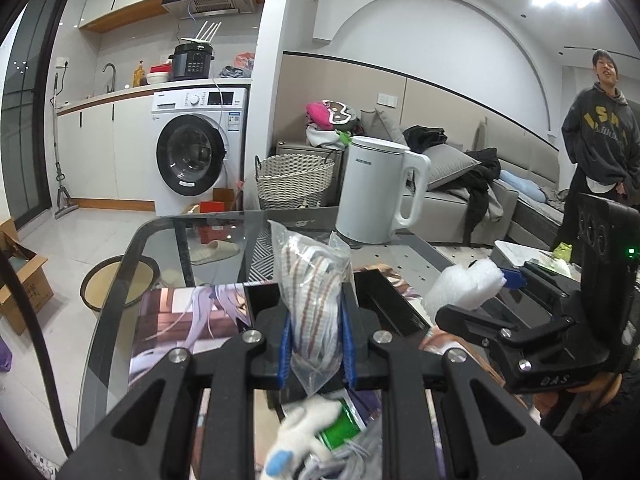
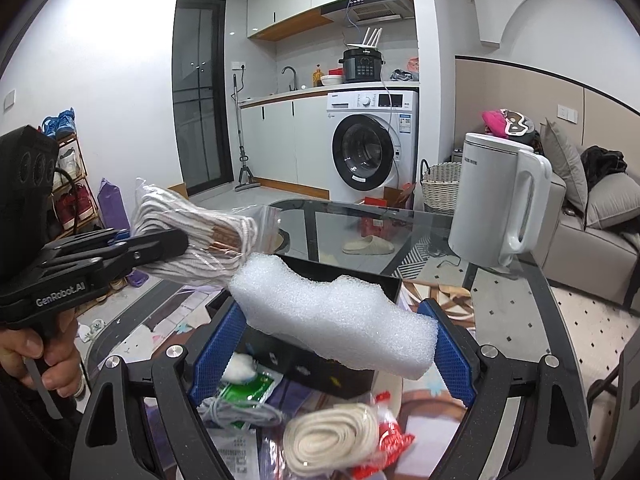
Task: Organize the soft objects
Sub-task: 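Lift the cable bag with the left gripper while the right carries the foam over the black box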
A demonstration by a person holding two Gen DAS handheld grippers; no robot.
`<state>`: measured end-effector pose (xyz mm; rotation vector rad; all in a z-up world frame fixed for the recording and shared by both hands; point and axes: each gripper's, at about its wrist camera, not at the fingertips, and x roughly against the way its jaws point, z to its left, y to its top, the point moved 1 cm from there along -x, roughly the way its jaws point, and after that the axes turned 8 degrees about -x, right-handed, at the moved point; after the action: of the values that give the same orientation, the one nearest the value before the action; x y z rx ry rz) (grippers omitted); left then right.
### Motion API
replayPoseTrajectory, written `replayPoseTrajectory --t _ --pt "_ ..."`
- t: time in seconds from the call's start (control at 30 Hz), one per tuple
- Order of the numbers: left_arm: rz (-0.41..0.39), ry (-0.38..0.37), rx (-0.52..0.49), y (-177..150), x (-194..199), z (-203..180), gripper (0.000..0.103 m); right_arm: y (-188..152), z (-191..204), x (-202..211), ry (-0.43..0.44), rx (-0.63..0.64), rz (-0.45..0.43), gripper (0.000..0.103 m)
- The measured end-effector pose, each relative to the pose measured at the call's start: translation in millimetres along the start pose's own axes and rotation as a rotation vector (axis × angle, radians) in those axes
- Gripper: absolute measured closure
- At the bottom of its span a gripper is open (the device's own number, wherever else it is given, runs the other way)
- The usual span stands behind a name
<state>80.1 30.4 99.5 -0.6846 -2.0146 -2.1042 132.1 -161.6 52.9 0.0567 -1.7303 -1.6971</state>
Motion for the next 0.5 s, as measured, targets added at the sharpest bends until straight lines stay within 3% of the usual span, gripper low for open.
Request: replayPoseTrajectory --t 0.5 --pt "0.037 0.029 -0.047 -5.7 -60.3 8.7 0.085 12.2 -2.3 -59.9 -0.008 0.026 0.069 0.014"
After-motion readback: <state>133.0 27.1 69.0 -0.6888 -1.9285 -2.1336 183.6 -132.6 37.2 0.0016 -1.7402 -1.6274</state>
